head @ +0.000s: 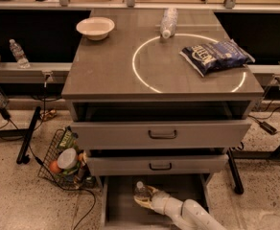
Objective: Place water bottle into bottom drawer
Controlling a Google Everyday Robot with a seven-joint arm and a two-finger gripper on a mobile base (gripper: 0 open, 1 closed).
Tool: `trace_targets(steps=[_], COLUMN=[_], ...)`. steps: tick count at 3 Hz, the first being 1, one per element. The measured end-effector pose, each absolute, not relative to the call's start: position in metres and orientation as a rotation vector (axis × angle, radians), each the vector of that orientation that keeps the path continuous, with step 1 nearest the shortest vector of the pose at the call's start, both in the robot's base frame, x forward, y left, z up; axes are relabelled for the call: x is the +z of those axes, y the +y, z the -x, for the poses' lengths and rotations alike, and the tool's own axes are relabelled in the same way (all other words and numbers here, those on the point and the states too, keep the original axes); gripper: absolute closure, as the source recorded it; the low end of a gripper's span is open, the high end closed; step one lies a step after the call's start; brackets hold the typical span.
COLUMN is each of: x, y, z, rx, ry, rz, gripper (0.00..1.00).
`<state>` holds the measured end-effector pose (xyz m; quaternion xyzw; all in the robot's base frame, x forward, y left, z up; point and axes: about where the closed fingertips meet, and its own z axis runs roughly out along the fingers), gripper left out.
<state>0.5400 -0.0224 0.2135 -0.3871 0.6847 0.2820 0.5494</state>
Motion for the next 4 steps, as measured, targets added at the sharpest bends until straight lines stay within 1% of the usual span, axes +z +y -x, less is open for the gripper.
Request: trace_targets(steps=[3,4], x=[0.189,0.187], y=[-0.032,-0.048], z=[-0.531,-0.512], rx=[0.692,0.699], ry=[1.672,1.705], rz=[0.923,0.915], gripper=[0.05,0.00])
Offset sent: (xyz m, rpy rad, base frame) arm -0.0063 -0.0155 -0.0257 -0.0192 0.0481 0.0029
